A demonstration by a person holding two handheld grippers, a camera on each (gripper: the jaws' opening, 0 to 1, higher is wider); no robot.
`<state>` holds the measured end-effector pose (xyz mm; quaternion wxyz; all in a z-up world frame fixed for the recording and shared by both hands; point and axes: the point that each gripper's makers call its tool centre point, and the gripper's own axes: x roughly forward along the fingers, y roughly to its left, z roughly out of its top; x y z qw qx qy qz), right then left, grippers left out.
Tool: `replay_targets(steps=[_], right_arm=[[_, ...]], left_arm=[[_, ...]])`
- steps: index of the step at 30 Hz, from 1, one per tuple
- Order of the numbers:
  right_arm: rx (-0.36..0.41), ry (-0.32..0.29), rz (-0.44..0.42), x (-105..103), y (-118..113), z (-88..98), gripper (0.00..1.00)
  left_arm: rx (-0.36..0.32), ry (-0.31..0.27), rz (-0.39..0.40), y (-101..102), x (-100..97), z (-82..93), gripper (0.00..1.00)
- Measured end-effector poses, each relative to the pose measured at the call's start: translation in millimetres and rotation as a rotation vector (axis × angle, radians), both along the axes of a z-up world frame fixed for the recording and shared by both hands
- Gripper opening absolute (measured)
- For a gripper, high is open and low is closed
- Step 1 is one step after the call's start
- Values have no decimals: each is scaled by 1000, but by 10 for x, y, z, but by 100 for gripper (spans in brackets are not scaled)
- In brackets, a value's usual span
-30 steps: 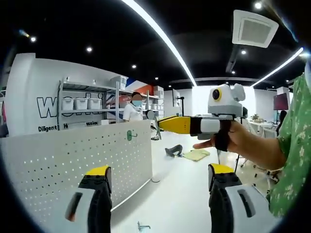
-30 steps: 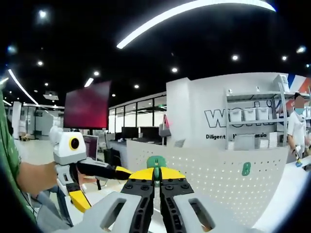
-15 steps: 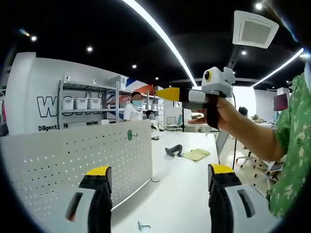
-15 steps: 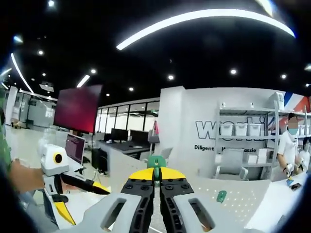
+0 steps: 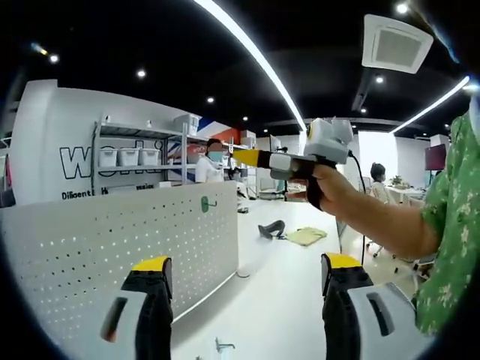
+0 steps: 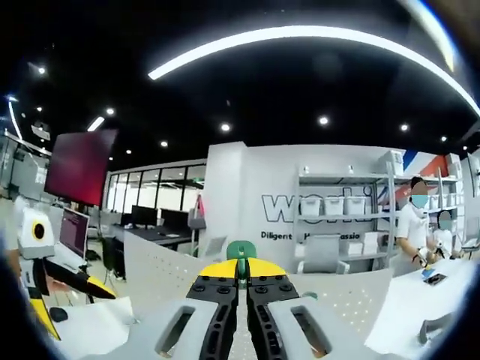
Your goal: Insert the hook assembly into the mounting plate slot until the hook locks in place.
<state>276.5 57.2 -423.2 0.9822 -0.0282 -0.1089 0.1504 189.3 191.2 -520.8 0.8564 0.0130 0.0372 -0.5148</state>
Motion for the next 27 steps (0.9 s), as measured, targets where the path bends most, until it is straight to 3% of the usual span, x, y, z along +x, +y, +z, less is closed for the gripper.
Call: replay_targets(steps=[12, 27], right_arm=[[54, 12, -81, 245, -157, -201, 1], [66, 36, -110, 589, -238, -409, 1]], left_arm=[[-6, 10, 8, 24, 28, -42, 84], [-9, 29, 17, 53, 91, -124, 84]])
